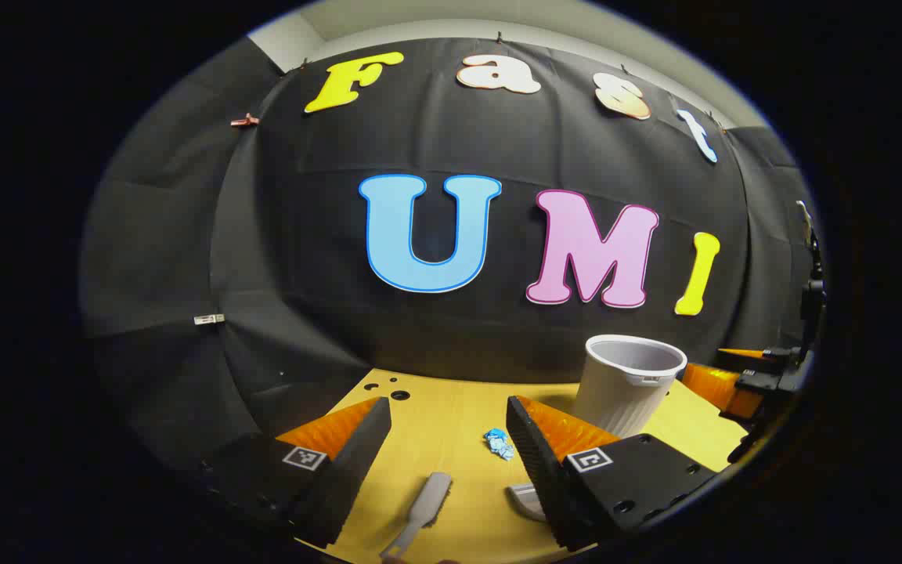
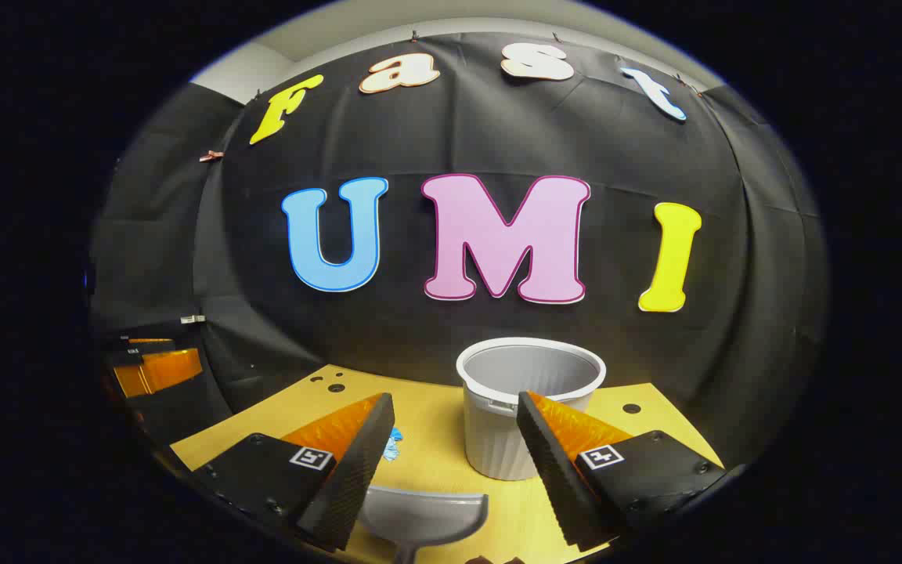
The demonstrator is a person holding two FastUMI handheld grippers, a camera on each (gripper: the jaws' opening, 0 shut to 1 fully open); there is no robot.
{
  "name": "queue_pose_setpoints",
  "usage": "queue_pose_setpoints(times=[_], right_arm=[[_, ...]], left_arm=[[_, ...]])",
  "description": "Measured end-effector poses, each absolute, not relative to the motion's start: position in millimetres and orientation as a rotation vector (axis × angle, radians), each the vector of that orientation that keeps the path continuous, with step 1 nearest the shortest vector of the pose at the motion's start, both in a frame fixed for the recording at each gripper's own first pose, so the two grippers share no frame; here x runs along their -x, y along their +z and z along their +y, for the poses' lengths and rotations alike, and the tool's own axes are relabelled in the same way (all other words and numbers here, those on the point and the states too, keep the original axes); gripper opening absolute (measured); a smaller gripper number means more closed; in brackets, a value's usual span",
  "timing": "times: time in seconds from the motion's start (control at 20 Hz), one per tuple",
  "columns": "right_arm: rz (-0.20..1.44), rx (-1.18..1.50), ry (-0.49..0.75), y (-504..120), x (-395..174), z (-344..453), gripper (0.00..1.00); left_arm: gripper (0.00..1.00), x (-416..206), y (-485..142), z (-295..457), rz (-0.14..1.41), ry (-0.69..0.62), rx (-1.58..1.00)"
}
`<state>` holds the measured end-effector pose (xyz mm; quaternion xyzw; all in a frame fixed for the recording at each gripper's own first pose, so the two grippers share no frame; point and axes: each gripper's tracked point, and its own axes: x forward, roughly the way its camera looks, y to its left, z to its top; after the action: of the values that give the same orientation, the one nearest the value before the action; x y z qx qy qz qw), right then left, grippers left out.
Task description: Pick up the small broom and dustpan from the desktop, sweep the trash into the dustpan with the broom, and then empty the trash into the garbage bin.
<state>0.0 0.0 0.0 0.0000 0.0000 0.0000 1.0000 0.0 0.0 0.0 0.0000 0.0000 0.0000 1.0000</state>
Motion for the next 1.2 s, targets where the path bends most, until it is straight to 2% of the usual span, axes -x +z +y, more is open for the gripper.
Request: queue_pose_setpoints(times=[0.4,1.2], right_arm=[[0.046,-0.015,-0.042,-15.0,10.5,14.6,0.98],[0.169,-0.037,-0.036,-51.8,29.3,25.1,0.98]], left_arm=[[0.96,-2.9,-9.2,12.6,0.003,-0.036,-0.035],[0.96,1.7,-67.4,25.8,0.178,-0.069,-0.014]])
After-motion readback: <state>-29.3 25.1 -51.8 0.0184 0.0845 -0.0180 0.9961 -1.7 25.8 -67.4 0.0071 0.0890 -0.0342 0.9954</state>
